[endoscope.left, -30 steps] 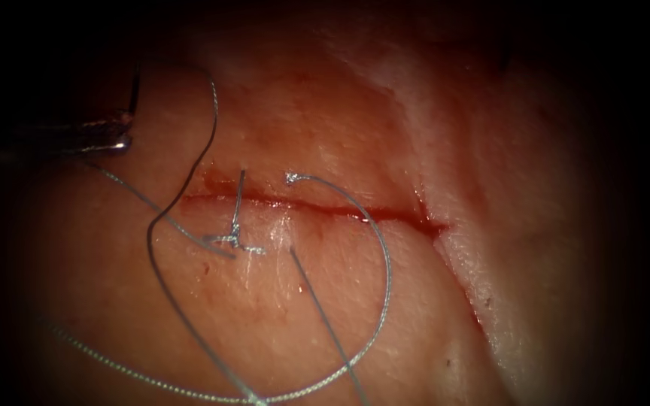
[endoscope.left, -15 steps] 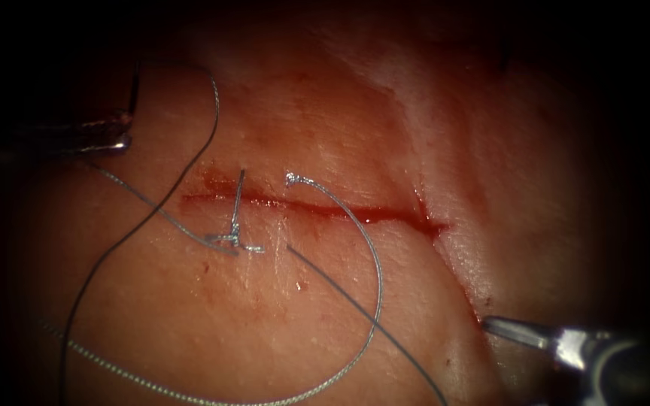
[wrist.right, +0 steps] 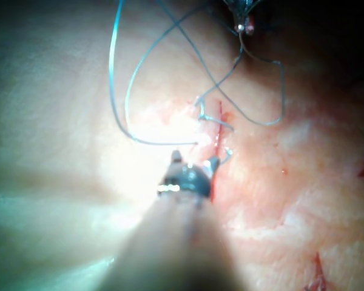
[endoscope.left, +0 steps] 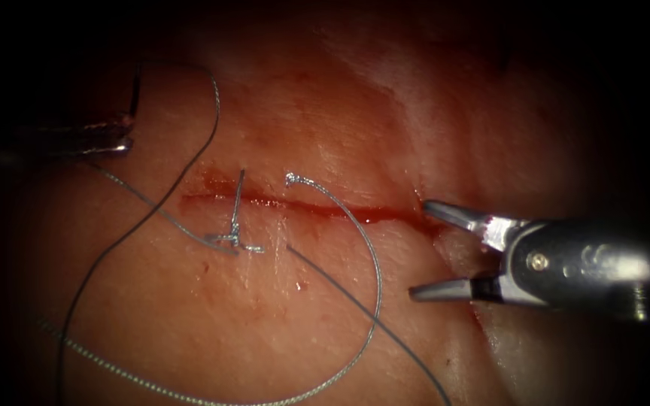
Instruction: Wound Closure
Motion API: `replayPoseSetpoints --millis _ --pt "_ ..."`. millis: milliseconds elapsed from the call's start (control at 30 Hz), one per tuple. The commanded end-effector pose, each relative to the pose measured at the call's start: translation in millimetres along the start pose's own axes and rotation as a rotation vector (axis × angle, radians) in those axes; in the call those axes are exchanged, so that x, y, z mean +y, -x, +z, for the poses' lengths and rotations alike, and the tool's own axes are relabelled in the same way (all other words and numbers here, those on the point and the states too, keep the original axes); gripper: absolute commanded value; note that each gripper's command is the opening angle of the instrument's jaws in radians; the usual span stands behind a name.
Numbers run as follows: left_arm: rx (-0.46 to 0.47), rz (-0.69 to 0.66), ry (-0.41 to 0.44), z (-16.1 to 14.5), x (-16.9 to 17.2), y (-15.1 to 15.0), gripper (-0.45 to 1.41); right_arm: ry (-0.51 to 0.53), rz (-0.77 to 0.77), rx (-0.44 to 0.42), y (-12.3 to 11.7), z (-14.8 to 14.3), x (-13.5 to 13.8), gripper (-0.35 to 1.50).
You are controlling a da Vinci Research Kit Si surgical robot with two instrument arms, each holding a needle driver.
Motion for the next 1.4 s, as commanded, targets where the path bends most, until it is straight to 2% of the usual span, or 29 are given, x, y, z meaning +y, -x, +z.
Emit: replayPoseSetpoints --millis 33,200,433,733,800,833,867,900,933,967,1133,1400 --pt "0.0 0.001 -0.001 0.7 0.1 0.8 -0.45 0.007 -0.005 0.001 0.6 2.4 -0.4 0.86" --pt "0.002 0.002 0.005 2.3 0.6 2.0 -0.45 0.007 -0.024 0.005 2.3 5.6 -1.8 0.84" --pt "-0.005 0.0 0.012 2.5 0.5 3.3 -0.45 -0.013 -0.042 0.015 3.1 8.0 -3.6 0.79" --pt "-0.005 -0.005 0.015 2.1 0.6 2.6 -0.45 0.01 -0.032 0.043 2.2 10.1 -3.3 0.73" --pt "-0.005 -0.007 0.015 2.0 0.6 2.4 -0.45 0.007 -0.031 0.044 2.0 10.5 -3.2 0.66" --pt "-0.005 -0.008 0.016 2.0 0.7 2.2 -0.45 0.006 -0.03 0.047 2.0 10.7 -3.2 0.53" --pt "-0.005 -0.009 0.016 1.9 0.7 2.1 -0.45 0.002 -0.031 0.049 2.0 10.8 -3.3 0.31" --pt "-0.005 -0.011 0.017 1.8 0.7 1.9 -0.45 -0.006 -0.032 0.053 2.1 10.9 -3.3 -0.1" --pt "-0.005 -0.013 0.019 1.7 0.7 1.6 -0.45 -0.026 -0.034 0.061 2.1 10.9 -3.4 -0.35" --pt "-0.005 -0.015 0.019 1.6 0.7 1.4 -0.45 -0.054 -0.036 0.059 2.2 10.9 -3.4 -0.35" --pt "-0.006 -0.025 0.024 1.0 0.7 0.3 -0.45 -0.092 -0.036 0.066 2.2 9.4 -3.5 -0.35" --pt "-0.006 -0.027 0.03 0.5 0.6 -0.7 -0.45 -0.082 -0.038 0.038 2.0 2.3 -6.2 -0.35"
